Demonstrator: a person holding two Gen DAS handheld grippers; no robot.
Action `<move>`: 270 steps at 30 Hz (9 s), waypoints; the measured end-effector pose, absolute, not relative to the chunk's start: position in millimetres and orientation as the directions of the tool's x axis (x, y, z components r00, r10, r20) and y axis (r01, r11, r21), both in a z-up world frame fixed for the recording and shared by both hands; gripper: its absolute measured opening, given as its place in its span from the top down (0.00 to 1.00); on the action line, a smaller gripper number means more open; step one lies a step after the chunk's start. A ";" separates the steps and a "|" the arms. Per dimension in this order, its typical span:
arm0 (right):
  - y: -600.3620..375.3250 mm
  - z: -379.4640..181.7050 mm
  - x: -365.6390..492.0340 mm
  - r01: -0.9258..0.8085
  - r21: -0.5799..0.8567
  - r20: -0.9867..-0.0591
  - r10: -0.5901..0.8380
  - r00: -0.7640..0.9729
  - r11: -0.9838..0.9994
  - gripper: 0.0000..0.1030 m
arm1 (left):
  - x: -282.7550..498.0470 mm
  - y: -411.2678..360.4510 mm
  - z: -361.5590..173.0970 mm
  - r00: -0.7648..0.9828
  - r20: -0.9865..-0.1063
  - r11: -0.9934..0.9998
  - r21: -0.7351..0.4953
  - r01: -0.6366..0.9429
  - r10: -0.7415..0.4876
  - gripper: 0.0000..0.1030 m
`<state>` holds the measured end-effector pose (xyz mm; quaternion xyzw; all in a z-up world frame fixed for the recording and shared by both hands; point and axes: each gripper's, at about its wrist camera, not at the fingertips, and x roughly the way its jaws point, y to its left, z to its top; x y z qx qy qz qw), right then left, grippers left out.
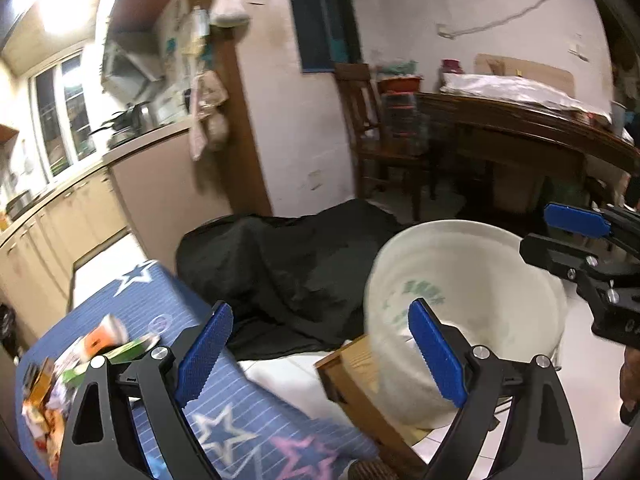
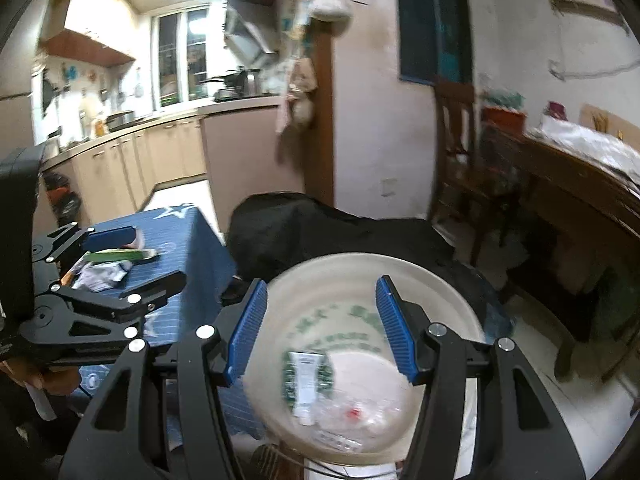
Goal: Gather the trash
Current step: 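Move both open tools back over the trash pile on the table, then grasp the red Liqun cigarette pack with the left tool, then grasp the white wet-wipes packet with the right tool while the left tool holds the pack, then carry the cigarette pack and wipes packet with both tools over the bucket, then open the left tool to drop the Liqun pack while the right tool drops the wipes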
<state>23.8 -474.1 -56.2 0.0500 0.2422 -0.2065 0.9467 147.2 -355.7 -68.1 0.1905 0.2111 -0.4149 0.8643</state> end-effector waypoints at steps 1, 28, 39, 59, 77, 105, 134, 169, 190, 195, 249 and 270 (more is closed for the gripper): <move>-468.1 -55.7 26.6 0.403 -0.010 -0.477 -0.358 0.803 0.915 0.47 | 149.7 -347.1 -66.9 0.582 -0.518 0.599 0.157 0.785 -0.627 0.13; -305.5 -67.1 150.5 0.041 -0.016 -0.523 -0.044 0.851 0.999 0.47 | 205.0 -150.9 -66.9 0.776 -0.510 0.863 0.120 0.491 -0.370 0.13; -254.7 -93.8 192.6 -0.050 -0.020 -0.576 0.029 0.817 0.999 0.47 | 227.4 -78.5 -84.8 0.806 -0.542 0.935 0.100 0.340 -0.236 0.13; -225.1 -137.4 256.8 -0.130 -0.033 -0.659 0.077 0.748 0.991 0.47 | 254.2 42.8 -140.2 0.781 -0.619 0.987 0.058 0.151 -0.083 0.13; -249.4 -164.0 264.3 -0.101 0.038 -0.695 0.099 0.712 0.994 0.43 | 333.2 68.9 -144.4 0.742 -0.644 0.952 0.069 0.298 -0.186 0.13; -244.0 -161.0 263.8 -0.140 0.042 -0.702 0.129 0.700 0.989 0.43 | 353.3 63.8 -170.8 0.596 -0.694 0.803 0.042 0.595 -0.405 0.43; -251.1 -181.4 341.1 -0.233 0.162 -0.765 0.271 0.584 0.959 0.60 | 265.9 94.3 -159.5 0.723 -0.634 0.934 0.001 0.357 -0.276 0.44; -201.9 -180.8 362.3 -0.598 -0.018 -0.826 0.326 0.460 0.801 0.38 | 277.0 83.7 -159.9 0.715 -0.648 0.943 -0.016 0.333 -0.264 0.44; -213.8 -160.0 200.9 -0.199 0.190 -0.709 0.275 0.649 0.961 0.49 | 234.7 40.1 -130.9 0.781 -0.600 0.973 0.021 0.229 -0.172 0.44; -232.0 -132.0 174.0 -0.143 0.223 -0.647 0.256 0.718 0.964 0.49 | 215.3 25.1 -107.4 0.814 -0.561 0.976 0.046 0.215 -0.152 0.44; -516.0 -59.1 -37.2 0.498 0.157 -0.418 -0.399 0.816 0.853 0.49 | 117.9 -390.4 -50.5 0.533 -0.521 0.575 0.096 0.813 -0.667 0.44; -577.6 -95.2 -38.3 0.609 0.151 -0.532 -0.455 0.714 0.779 0.49 | 103.9 -492.6 -87.6 0.415 -0.572 0.452 0.084 0.888 -0.707 0.44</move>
